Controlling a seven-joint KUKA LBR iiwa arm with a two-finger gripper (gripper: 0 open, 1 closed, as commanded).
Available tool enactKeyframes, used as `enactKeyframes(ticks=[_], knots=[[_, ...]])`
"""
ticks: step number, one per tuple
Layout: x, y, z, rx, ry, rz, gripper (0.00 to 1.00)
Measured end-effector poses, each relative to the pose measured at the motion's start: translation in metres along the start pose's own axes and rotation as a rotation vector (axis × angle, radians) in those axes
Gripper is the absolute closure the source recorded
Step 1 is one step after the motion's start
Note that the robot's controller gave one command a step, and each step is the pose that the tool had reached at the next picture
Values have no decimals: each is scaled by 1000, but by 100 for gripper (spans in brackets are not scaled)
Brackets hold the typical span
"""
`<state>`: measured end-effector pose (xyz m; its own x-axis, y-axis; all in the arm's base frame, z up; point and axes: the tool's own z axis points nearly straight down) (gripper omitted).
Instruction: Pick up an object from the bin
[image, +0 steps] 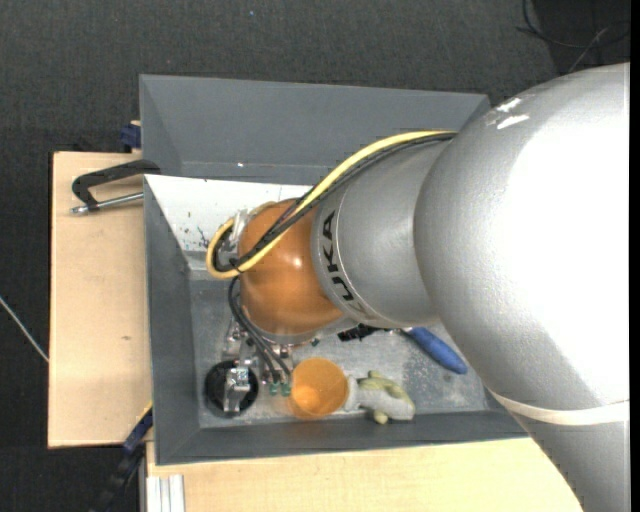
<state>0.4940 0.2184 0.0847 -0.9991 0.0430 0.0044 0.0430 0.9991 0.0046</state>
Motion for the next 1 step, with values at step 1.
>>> enactKeyframes(ticks=[1], knots=[[-7, 13, -132, -3, -17, 15, 100]])
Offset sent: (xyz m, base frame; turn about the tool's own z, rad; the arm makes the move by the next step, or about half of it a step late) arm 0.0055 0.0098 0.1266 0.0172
